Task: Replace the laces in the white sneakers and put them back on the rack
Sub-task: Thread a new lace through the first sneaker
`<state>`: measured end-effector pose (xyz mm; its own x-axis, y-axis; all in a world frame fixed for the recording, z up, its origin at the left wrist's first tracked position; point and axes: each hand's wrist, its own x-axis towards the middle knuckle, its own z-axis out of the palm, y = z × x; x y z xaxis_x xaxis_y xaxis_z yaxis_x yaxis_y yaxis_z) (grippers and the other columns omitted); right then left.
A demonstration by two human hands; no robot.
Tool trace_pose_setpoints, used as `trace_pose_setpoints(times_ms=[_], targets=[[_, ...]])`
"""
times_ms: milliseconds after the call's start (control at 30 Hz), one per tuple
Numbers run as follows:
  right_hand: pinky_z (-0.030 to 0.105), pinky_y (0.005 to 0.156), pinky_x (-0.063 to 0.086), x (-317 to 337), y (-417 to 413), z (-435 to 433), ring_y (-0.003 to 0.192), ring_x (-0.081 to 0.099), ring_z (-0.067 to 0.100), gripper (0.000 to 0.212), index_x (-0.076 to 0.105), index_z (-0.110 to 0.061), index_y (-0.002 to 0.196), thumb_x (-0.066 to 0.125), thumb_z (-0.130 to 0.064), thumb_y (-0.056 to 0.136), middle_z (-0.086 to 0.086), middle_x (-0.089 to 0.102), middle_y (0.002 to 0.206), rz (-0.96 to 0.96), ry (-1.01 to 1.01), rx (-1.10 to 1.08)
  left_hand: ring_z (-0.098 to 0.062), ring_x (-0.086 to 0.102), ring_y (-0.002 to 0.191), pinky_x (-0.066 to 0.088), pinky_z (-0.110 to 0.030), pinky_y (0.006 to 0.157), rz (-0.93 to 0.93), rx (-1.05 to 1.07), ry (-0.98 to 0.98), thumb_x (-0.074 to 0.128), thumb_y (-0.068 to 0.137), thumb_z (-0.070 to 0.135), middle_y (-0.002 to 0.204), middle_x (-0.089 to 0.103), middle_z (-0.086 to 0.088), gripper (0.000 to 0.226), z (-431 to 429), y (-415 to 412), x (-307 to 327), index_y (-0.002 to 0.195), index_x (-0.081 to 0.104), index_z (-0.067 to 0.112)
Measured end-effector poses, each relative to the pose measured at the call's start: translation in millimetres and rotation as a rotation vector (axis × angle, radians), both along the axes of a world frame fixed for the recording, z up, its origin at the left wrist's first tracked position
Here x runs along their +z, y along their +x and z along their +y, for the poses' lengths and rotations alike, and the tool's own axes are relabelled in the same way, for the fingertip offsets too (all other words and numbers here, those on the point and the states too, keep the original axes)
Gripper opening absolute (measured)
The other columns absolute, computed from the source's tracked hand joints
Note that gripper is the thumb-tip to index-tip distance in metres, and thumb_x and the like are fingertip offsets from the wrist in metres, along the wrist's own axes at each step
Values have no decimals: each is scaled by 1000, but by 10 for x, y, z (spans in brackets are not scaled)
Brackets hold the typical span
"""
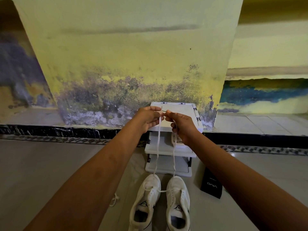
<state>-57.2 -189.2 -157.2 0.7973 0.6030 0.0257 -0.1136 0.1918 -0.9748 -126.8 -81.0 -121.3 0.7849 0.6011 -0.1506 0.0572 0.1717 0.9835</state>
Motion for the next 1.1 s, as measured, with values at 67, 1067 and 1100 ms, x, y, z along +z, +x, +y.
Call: trace_pose_setpoints(times_ms=[67, 1067, 1100], targets=[[15, 44, 33, 7, -8, 5, 53, 37, 8, 17, 69, -6, 95, 59, -20, 92, 0, 62, 75, -5, 3, -15, -13, 62, 70, 54, -16, 55, -29, -11, -9, 55, 89, -7, 85, 64, -9, 21, -6, -4, 6, 104, 56, 7], [27, 62, 44, -25, 2, 67, 62, 52, 15, 16, 66, -12, 72, 64, -12, 88, 6, 60, 65, -118, 12, -171, -9, 45, 69, 41, -17, 57, 82, -74, 38, 58, 92, 15, 83, 59, 3, 15, -102, 45, 45, 103, 68, 14], [26, 62, 44, -24, -8, 66, 62, 51, 15, 16, 66, -12, 73, 63, -13, 88, 6, 59, 66, -122, 9, -169, -9, 43, 72, 39, -18, 59, 95, -78, 52, 57, 93, 17, 87, 58, 3, 14, -103, 49, 46, 100, 69, 16]])
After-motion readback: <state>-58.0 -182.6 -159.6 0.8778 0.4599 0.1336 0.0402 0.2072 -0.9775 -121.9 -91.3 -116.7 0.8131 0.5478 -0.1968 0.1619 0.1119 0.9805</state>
